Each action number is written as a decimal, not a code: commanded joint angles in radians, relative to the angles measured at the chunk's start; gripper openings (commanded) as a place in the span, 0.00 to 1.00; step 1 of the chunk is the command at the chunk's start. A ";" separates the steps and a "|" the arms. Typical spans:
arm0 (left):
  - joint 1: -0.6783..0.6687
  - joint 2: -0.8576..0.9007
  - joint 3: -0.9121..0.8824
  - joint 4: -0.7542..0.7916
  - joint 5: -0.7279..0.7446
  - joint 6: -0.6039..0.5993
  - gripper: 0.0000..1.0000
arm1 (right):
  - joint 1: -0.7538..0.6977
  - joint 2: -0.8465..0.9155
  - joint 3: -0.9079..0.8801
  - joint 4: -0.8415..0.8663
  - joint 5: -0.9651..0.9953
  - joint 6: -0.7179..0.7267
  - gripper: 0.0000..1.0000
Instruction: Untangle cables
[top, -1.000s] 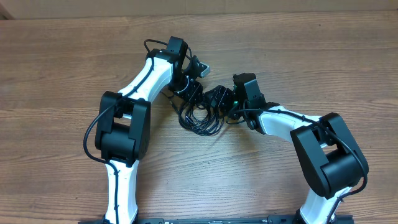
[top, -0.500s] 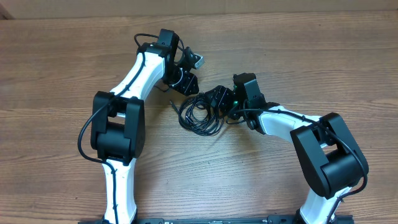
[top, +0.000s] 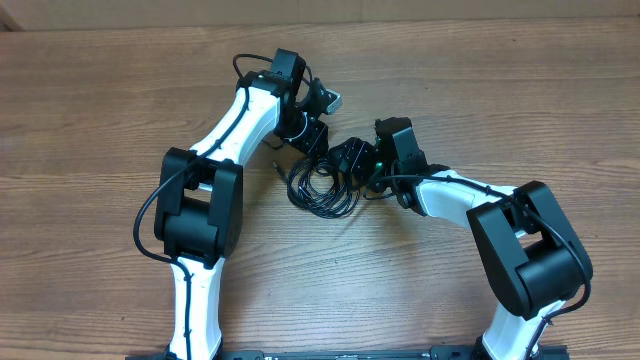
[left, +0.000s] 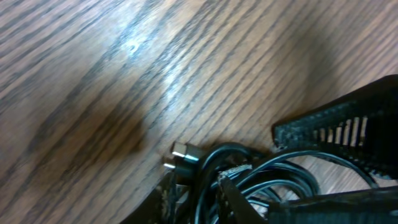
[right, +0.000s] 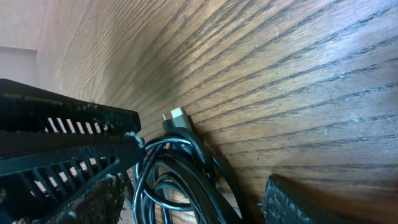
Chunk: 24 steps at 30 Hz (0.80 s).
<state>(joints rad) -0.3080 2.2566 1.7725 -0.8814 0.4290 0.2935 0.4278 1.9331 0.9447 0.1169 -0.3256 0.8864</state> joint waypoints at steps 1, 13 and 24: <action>-0.001 0.013 -0.032 0.012 -0.018 -0.010 0.26 | 0.010 0.071 -0.035 -0.039 0.032 0.000 0.71; -0.001 0.013 -0.056 0.041 -0.029 -0.018 0.17 | 0.010 0.071 -0.035 -0.040 0.032 0.000 0.71; -0.001 0.013 -0.058 0.011 -0.048 -0.017 0.20 | 0.010 0.071 -0.035 -0.040 0.032 0.000 0.71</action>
<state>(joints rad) -0.3080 2.2570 1.7317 -0.8669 0.3992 0.2859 0.4282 1.9331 0.9447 0.1169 -0.3256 0.8860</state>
